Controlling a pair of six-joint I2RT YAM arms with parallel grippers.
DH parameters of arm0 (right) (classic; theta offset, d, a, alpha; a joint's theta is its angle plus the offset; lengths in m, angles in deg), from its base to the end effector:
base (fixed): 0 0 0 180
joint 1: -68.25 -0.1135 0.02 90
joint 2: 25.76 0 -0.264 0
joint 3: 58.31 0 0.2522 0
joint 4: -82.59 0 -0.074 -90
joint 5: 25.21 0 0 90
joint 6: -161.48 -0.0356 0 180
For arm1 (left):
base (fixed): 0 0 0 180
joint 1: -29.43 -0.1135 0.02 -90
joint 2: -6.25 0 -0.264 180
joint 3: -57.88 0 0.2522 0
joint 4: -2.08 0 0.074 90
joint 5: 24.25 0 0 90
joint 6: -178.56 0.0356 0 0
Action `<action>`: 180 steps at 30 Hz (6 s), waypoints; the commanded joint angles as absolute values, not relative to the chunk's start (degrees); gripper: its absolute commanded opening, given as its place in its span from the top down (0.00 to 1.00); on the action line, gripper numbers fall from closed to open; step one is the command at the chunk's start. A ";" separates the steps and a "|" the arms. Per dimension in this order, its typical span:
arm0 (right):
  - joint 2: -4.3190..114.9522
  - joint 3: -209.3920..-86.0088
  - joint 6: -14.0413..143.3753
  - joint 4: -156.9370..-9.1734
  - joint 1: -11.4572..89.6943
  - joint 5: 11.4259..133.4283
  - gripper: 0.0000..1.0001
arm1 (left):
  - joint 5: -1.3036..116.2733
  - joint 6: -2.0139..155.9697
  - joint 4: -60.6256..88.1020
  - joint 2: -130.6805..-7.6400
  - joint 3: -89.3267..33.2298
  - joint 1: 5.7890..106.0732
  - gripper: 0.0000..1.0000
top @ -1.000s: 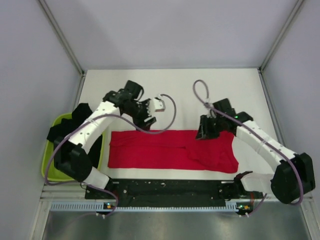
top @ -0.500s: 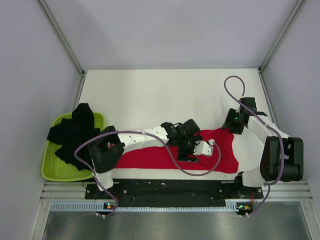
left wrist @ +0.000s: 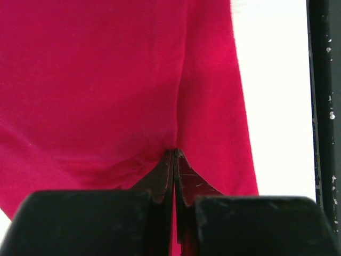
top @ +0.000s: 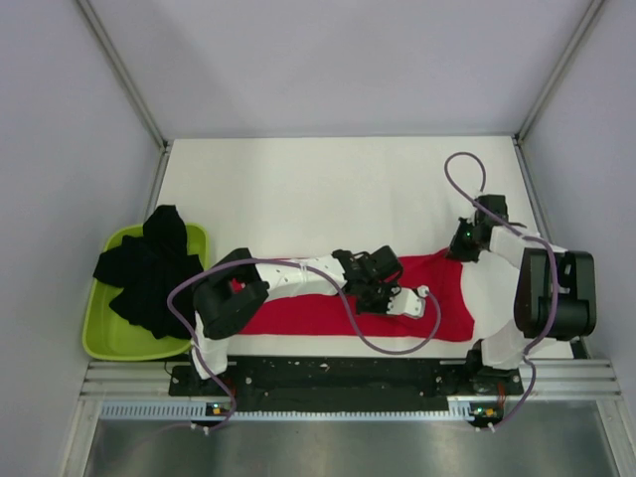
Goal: Fold and stack the t-shirts
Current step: Rotate the tshirt 90 degrees, then grab the bottom of the folded rectangular tshirt with both arms, then fold the folded rectangular tshirt in 1/3 of the way, then grab one side of the 2/3 rectangular tshirt with both arms
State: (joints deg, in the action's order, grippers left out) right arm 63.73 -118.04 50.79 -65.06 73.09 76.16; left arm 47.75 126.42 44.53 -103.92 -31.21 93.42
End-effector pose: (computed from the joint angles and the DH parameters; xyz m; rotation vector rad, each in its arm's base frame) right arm 0.2871 -0.0173 0.1561 0.5246 2.6137 0.3540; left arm 0.1631 -0.3593 0.1741 2.1660 1.6288 -0.5618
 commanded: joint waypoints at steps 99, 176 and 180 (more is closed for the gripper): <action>25.81 -95.01 125.54 -58.32 17.63 88.18 0.43 | 45.98 151.31 41.42 -83.76 -3.52 81.37 0.85; 33.22 -108.56 133.17 -62.48 52.27 100.94 0.46 | 40.08 152.10 58.48 -104.68 -45.37 68.72 0.28; 36.18 -106.26 133.18 -62.56 46.72 93.80 0.47 | 43.06 151.23 54.79 -105.46 -42.98 70.12 0.27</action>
State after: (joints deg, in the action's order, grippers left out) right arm 33.28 -107.88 129.85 -66.55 50.77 98.41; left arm 43.09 147.60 56.27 -105.48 -44.76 69.13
